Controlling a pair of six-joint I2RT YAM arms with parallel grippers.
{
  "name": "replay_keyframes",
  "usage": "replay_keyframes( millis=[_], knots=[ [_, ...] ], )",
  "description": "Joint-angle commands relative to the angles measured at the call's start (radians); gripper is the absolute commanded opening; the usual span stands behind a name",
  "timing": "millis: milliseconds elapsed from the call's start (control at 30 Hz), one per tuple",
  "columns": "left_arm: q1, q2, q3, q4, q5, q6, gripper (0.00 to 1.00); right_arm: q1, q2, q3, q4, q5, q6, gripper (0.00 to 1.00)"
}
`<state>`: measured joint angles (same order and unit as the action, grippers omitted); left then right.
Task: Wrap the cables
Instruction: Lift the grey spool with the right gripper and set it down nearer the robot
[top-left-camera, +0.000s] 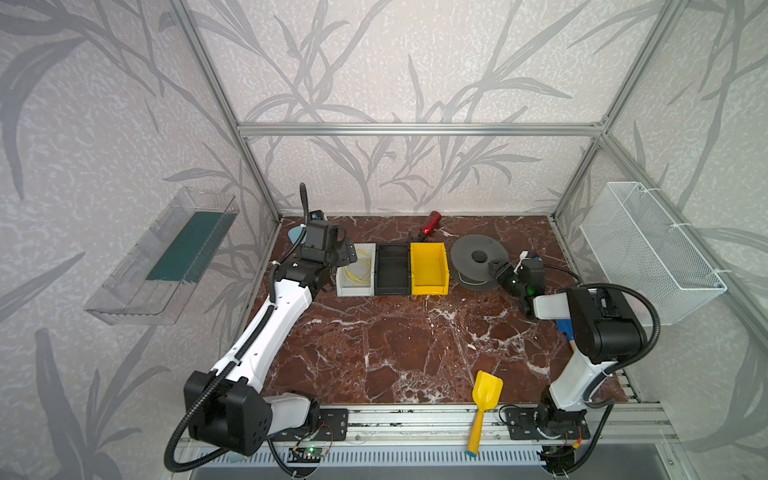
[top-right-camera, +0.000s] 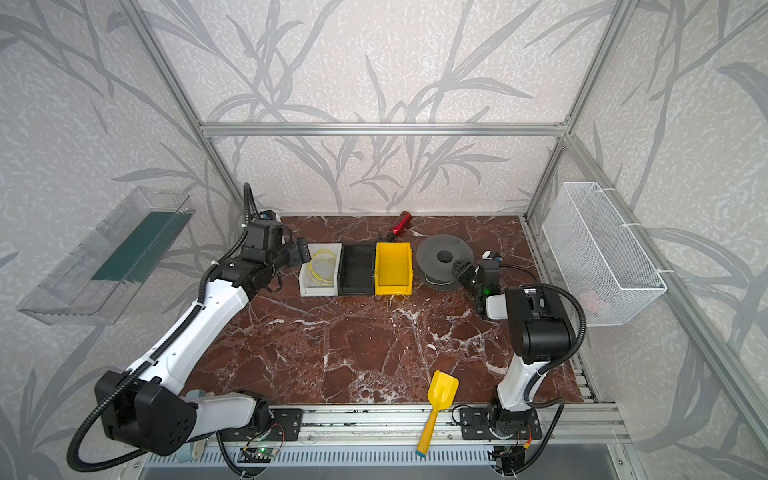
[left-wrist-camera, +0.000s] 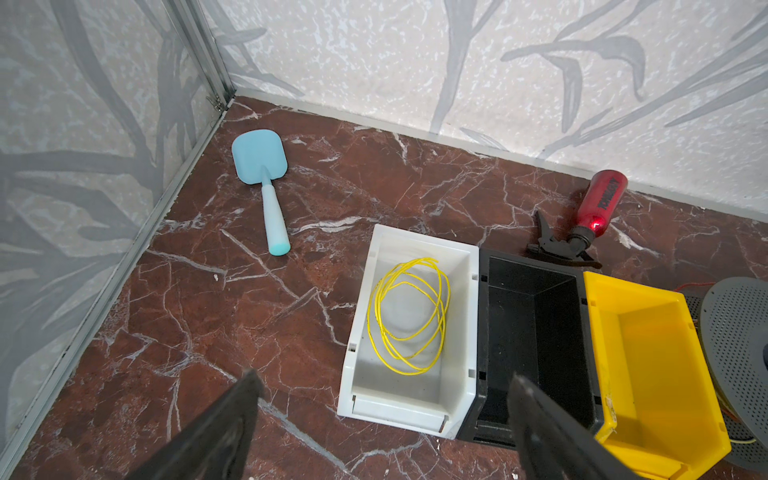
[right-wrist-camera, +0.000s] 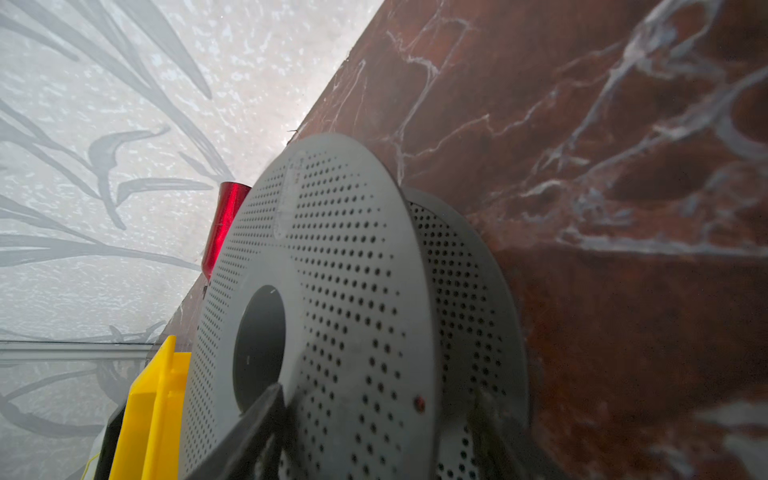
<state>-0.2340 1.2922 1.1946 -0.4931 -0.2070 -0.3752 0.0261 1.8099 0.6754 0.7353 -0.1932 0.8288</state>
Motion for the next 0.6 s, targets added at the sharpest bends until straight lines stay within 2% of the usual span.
replay_keyframes(
  millis=[0,367,567],
  knots=[
    [-0.001,0.003,0.037,-0.038,-0.01,-0.009,0.94,-0.003,0.051,0.02,0.059,-0.018,0.01,0.59],
    [-0.012,0.02,0.065,-0.059,0.0,-0.031,0.92,-0.015,-0.01,0.005,0.038,0.013,0.017,0.0],
    [-0.018,0.004,0.049,-0.051,0.0,-0.037,0.92,-0.015,-0.147,-0.055,0.032,0.055,0.029,0.0]
  ],
)
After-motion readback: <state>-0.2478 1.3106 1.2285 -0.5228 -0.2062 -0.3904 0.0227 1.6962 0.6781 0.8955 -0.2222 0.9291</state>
